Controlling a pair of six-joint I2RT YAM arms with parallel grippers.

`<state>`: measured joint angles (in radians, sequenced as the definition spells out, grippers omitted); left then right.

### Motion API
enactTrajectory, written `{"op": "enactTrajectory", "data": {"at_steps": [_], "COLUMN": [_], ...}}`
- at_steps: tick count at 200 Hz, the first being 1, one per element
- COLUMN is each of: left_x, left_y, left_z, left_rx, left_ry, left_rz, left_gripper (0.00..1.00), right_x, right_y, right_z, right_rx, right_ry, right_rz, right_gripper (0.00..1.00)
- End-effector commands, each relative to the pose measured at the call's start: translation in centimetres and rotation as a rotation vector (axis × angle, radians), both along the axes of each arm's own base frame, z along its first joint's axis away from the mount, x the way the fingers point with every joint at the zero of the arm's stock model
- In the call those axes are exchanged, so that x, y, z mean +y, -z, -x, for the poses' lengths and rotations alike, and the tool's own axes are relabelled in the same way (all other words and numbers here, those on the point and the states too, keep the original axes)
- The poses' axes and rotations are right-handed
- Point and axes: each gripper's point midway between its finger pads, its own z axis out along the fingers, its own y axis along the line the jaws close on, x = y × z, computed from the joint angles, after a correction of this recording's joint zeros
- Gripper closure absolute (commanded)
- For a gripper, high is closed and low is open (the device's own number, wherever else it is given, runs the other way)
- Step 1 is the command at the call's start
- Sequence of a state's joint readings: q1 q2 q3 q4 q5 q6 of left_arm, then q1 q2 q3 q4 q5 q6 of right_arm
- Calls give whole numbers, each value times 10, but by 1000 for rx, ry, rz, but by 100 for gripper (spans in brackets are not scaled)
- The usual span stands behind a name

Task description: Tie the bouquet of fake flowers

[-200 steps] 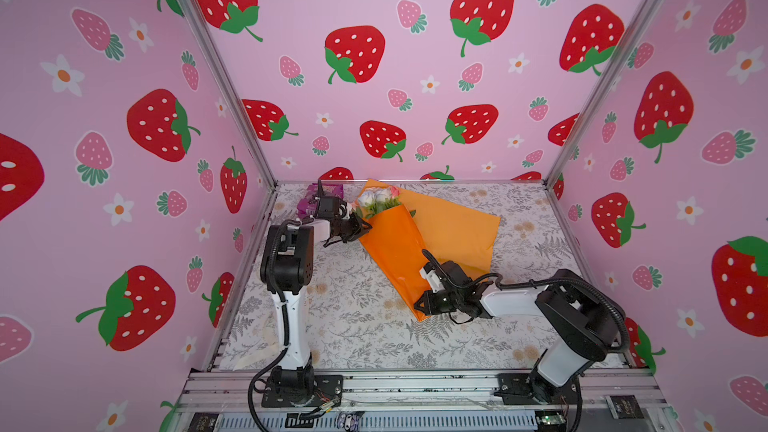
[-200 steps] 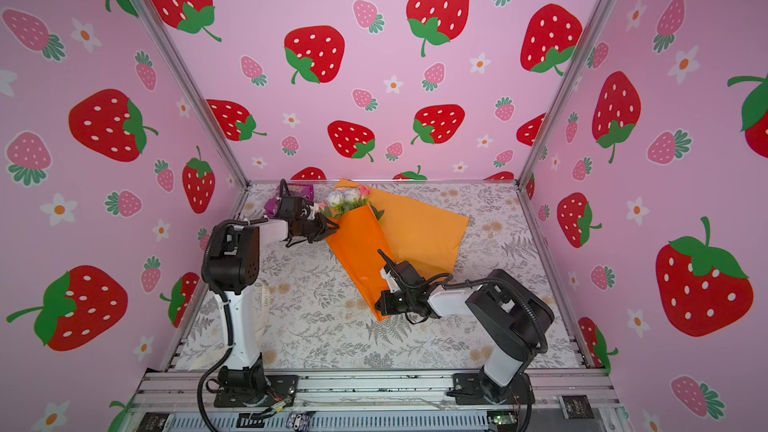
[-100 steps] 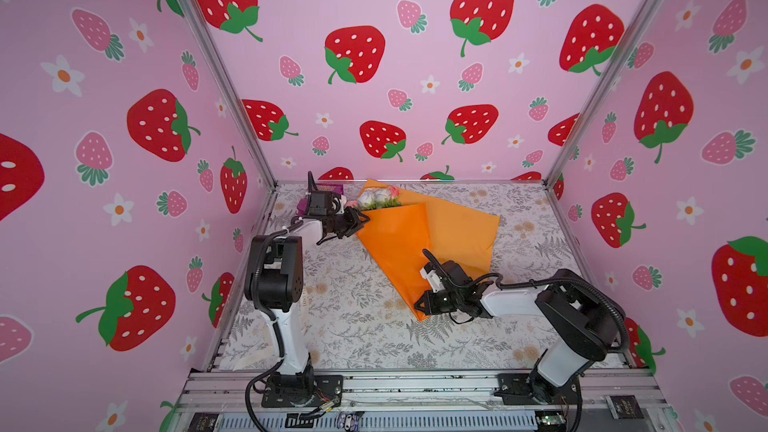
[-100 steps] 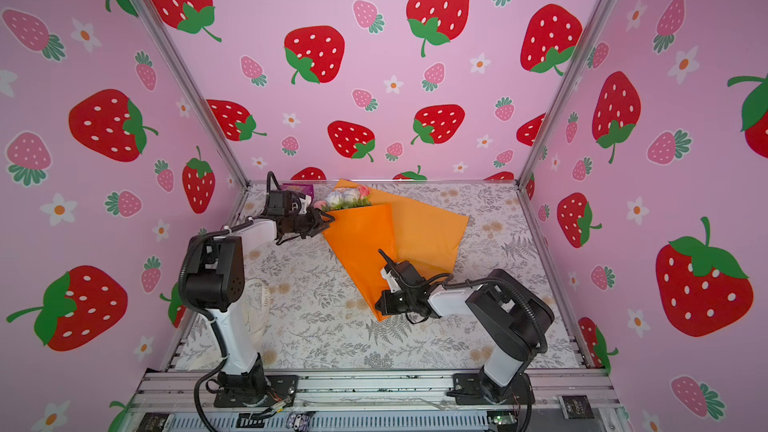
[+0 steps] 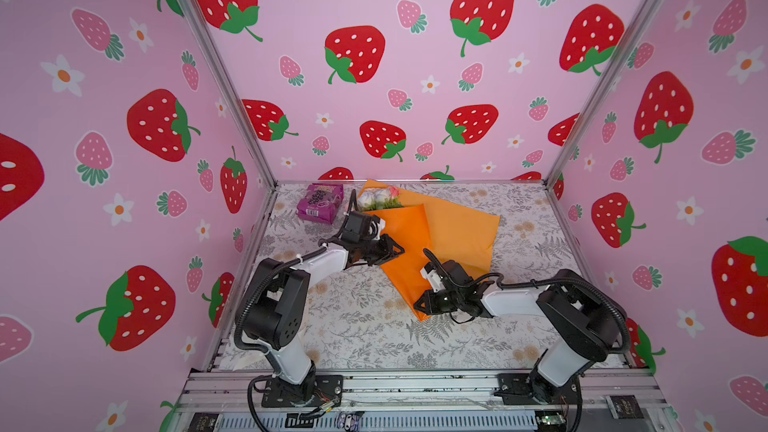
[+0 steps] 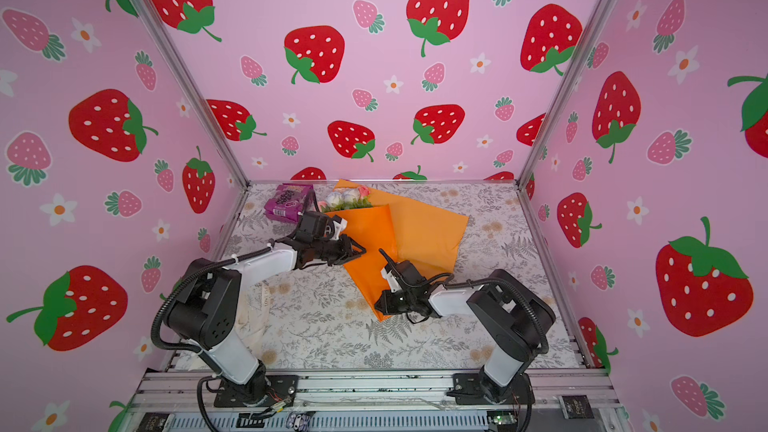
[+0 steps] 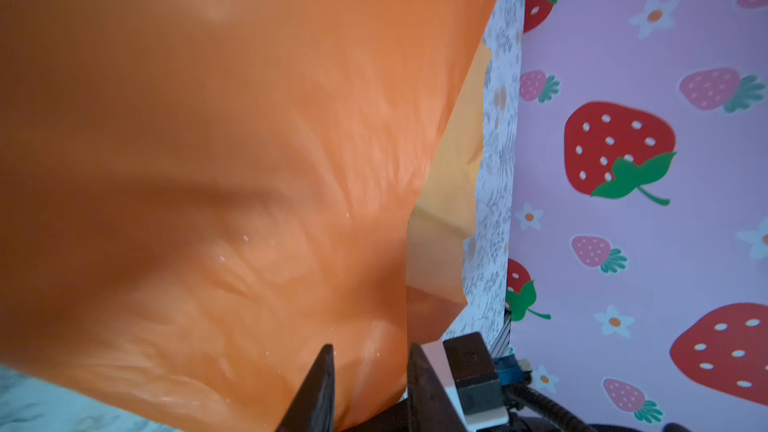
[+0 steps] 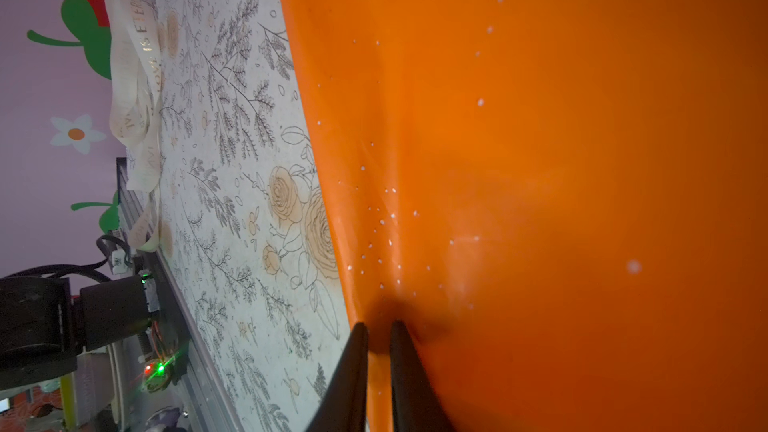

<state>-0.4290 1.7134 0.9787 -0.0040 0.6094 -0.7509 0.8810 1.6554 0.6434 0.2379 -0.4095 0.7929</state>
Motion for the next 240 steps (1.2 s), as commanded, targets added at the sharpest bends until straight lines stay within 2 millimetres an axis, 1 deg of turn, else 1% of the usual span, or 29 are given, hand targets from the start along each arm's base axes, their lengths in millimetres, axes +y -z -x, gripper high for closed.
{"op": "enactTrajectory", "data": {"at_steps": [1, 24, 41, 60, 79, 110, 123, 134, 151, 167, 178, 203, 227, 240], "left_x": [-15, -35, -44, -51, -56, -65, -70, -74, -80, -84, -88, -98, -107, -108], "left_y": [8, 23, 36, 42, 44, 43, 41, 40, 39, 42, 45, 50, 44, 48], "left_z": [13, 39, 55, 65, 71, 78, 79, 80, 81, 83, 84, 87, 83, 82], "left_rx": [26, 76, 100, 117, 122, 121, 116, 112, 110, 116, 122, 128, 104, 106], "left_ry": [-14, 31, 52, 70, 82, 116, 129, 138, 154, 167, 173, 192, 209, 209], "left_rz": [-7, -17, -51, -61, -66, -60, -57, -56, -57, -78, -93, -107, -120, -144], "left_gripper": [72, 73, 75, 75, 76, 75, 75, 75, 75, 76, 76, 76, 76, 76], "right_x": [-16, -26, -37, -46, -52, -70, -71, -67, -62, -65, -75, -109, -150, -174], "right_y": [1, -11, -12, -11, -3, 24, 27, 22, 5, -10, -16, -33, -42, -42], "right_z": [5, -1, -3, -2, 2, 8, 9, 9, 4, -6, -15, -45, -76, -90], "right_rx": [30, 11, 12, 8, 26, 63, 71, 69, 38, -6, -23, -79, -125, -130], "right_ry": [27, 75, 97, 100, 88, 123, 123, 122, 127, 154, 187, 269, 370, 434], "right_rz": [53, 32, 35, 50, 77, 173, 178, 152, 106, 85, 74, 57, 83, 93], "right_gripper": [79, 80, 82, 83, 84, 84, 84, 84, 83, 82, 81, 75, 69, 67]}}
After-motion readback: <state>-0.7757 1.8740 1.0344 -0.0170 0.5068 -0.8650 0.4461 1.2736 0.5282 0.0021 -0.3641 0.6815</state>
